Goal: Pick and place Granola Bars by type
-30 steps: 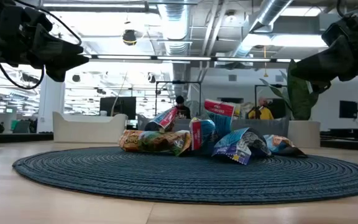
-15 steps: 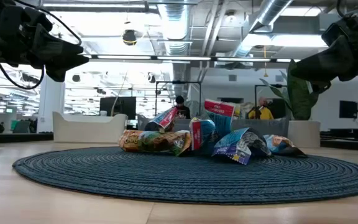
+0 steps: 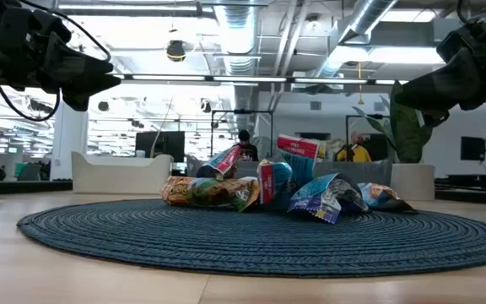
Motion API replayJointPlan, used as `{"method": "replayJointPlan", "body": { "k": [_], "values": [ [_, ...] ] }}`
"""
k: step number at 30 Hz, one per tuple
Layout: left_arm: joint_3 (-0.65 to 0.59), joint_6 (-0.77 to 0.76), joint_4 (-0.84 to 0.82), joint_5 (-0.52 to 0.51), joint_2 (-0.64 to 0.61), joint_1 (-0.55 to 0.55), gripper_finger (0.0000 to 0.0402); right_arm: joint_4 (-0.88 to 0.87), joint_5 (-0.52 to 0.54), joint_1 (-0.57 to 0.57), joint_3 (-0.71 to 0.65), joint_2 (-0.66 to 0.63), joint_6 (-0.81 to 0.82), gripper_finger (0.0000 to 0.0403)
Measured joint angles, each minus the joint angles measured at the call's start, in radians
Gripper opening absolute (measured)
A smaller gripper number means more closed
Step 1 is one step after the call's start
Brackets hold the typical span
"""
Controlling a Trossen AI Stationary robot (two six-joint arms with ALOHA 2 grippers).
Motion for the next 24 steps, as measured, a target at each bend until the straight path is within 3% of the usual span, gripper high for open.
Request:
{"method": "replayJointPlan", "body": {
  "k": [4,11,18,24],
  "values": [
    [0.000,0.017,0.022,-0.049,0.000,0.000,0.0173,0.000,0.000,0.000,0.000,0.000,0.000,0.0121],
    [0.010,-0.433,0.002,-0.013,-0.001,-0.001,0.0173,0.000,0.000,0.000,0.000,0.000,0.000,0.0120],
    [0.014,-0.696,0.016,-0.194,-0.002,0.000,0.0173,0.000,0.000,0.000,0.000,0.000,0.000,0.0120],
    [0.015,-0.890,0.031,-0.245,-0.002,0.000,0.0173,0.000,0.000,0.000,0.000,0.000,0.000,0.0121]
  ]
}}
